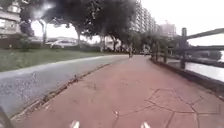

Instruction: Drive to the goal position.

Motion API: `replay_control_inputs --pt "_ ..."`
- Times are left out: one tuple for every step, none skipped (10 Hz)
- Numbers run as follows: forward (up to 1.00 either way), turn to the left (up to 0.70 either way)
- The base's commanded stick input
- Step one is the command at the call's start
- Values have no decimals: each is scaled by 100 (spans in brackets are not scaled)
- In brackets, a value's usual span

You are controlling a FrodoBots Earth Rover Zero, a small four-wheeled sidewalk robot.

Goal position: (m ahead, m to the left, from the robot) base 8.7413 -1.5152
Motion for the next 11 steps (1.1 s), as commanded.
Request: replay_control_inputs --pt "70 -19" --pt "70 0" --pt "70 0" --pt "70 0" --pt "70 0" --pt "70 0" --pt "70 -12" --pt "70 -27" --pt "70 -20" --pt "70 -4" --pt "70 0"
